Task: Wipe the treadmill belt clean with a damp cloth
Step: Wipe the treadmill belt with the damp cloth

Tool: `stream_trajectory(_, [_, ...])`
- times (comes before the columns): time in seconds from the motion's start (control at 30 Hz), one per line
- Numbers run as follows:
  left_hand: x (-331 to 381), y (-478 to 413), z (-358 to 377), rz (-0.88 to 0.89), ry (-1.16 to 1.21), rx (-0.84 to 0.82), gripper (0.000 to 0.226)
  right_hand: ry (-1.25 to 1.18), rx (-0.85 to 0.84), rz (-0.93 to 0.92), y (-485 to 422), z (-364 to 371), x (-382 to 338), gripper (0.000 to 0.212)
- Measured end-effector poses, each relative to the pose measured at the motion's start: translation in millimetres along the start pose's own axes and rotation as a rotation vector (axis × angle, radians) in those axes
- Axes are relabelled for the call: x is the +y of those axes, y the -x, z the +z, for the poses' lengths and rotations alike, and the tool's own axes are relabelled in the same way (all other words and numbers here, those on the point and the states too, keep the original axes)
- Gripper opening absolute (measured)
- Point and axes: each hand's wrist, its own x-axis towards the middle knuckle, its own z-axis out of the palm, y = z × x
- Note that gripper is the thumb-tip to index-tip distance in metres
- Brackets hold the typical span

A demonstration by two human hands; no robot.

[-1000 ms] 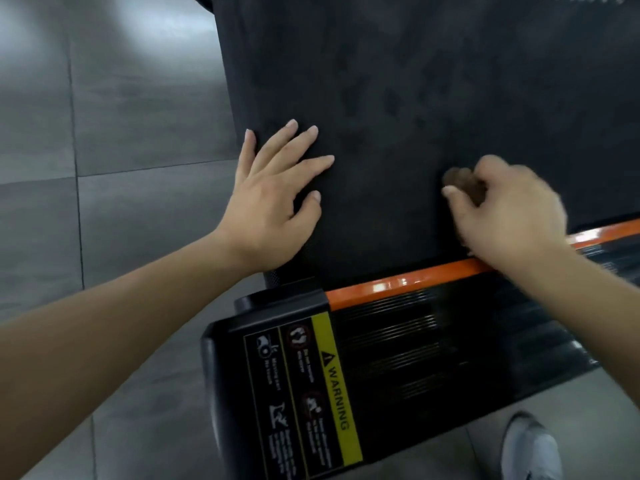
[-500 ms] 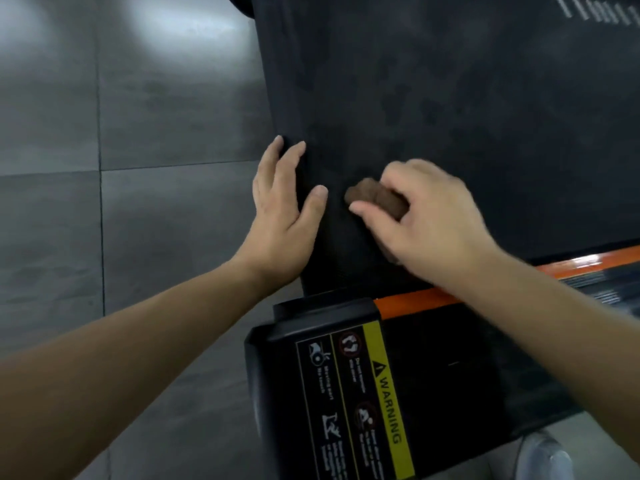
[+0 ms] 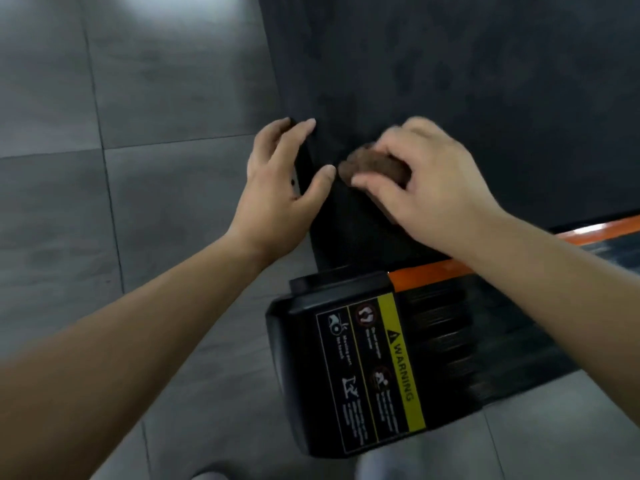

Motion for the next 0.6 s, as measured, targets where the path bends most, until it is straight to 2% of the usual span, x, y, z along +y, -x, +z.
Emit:
stream_trajectory(0.1, [-1.0,0.7,-14.9,-0.002,-0.140,-0.034,0.056,-0.108,-0.003,-0.005,-1.2,4.5,6.7,0.024])
stream_trajectory(0.2, [2.5,11.8,-35.3,-0.062,-0.397,-0.018,0.049,-0.224,-0.211,-0.044,26.0,-11.6,11.8,0.018])
stream_trajectory(0.33, [28.8,27.1,-70.7,-0.171,-0.547,0.033,0.044,-0.240,-0.445,0.101,27.0,-39.6,4.3,0.012])
stream_trajectory(0.37, [37.7,30.8,-82.9,-0.200,-0.561,0.054,0.046,-0.241,-0.447,0.102,23.9,-44.9,-4.3,0.012])
stream_trajectory(0.47, [66.3,42.1,-122.4,-0.278,-0.616,0.073,0.052,-0.272,-0.316,0.075,19.7,-58.6,-43.7,0.017])
stream_trajectory(0.6, [98.1,53.3,-175.0,-0.368,-0.668,0.086,0.045,-0.321,-0.243,0.075,22.0,-61.7,-100.1,0.022])
